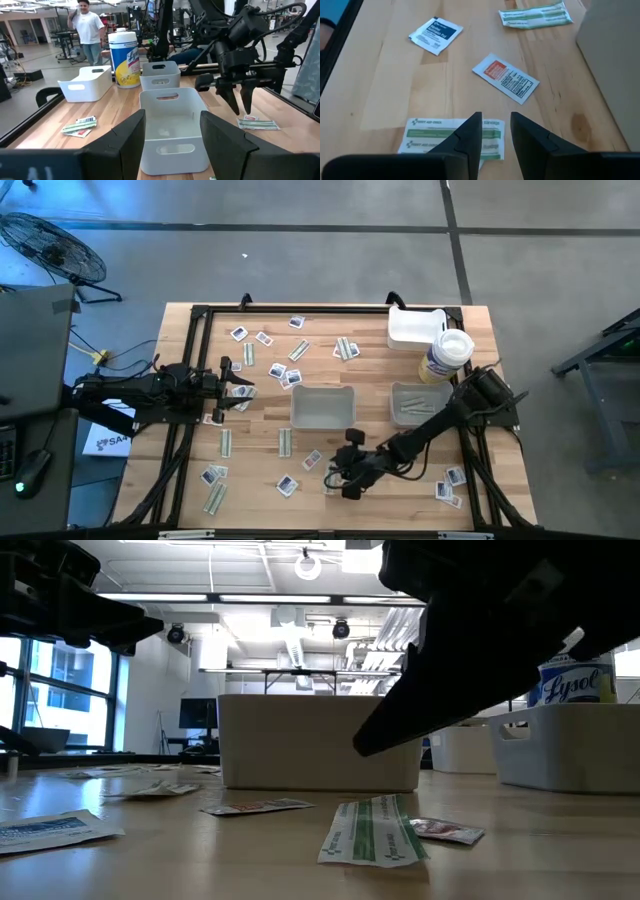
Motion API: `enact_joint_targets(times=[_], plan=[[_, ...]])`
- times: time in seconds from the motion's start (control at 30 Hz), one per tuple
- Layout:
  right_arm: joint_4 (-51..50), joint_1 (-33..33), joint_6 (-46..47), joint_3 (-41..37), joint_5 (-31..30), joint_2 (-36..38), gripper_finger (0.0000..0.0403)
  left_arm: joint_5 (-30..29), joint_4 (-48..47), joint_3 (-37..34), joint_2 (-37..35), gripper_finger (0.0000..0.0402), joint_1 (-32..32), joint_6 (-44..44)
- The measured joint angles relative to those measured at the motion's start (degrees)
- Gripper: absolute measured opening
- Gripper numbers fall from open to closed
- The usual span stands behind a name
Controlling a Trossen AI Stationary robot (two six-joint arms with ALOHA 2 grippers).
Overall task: Pick & Place First Aid Supplies
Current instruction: Put the green pad into the right gray bin
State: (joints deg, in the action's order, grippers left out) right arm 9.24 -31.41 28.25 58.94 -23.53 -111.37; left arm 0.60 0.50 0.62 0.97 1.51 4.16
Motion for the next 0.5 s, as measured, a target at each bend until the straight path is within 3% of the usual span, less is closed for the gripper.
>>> enact_joint_targets(times=[0.5], plan=[[1.3, 0.0, -1.2, 0.0, -2.7, -5.1, 0.0097, 0.0, 0.0, 0.0, 0.0, 0.0186, 0.0, 0.0]])
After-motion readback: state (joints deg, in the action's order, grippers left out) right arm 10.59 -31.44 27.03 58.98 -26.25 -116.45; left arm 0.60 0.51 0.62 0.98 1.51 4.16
